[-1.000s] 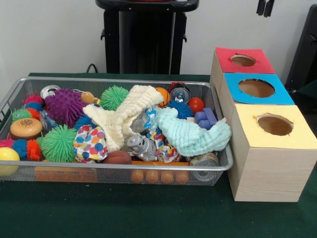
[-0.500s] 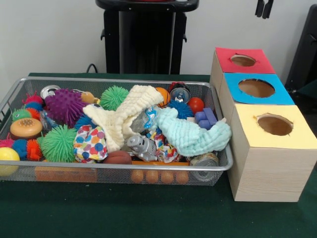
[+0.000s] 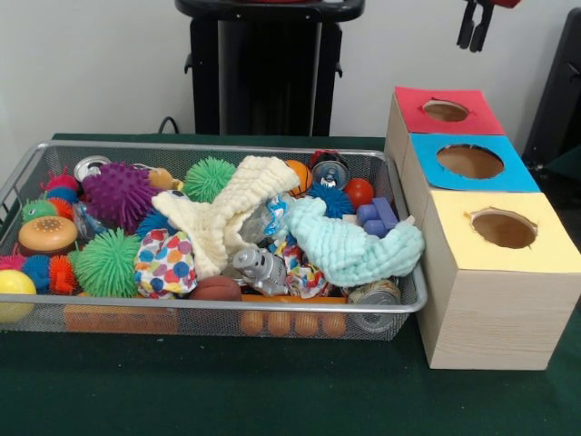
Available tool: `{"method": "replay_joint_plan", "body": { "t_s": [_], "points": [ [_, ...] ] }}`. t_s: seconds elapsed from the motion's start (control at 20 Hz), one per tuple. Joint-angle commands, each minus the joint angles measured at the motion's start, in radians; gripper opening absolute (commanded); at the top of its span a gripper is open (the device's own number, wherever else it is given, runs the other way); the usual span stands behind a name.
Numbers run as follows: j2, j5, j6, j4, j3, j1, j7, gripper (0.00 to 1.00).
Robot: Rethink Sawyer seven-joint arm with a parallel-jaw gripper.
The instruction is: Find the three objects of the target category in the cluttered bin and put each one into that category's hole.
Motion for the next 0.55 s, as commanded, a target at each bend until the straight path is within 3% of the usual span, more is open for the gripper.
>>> {"method": "replay_joint_plan", "body": {
  "t_s": [0.05, 0.55],
  "points": [
    [0.073, -0.023, -0.193, 0.044, 0.092, -0.045, 0.142, 0.00],
    [0.079, -0.008, -0.282, 0.093, 0.151, -0.082, 0.122, 0.00]
  ]
}}
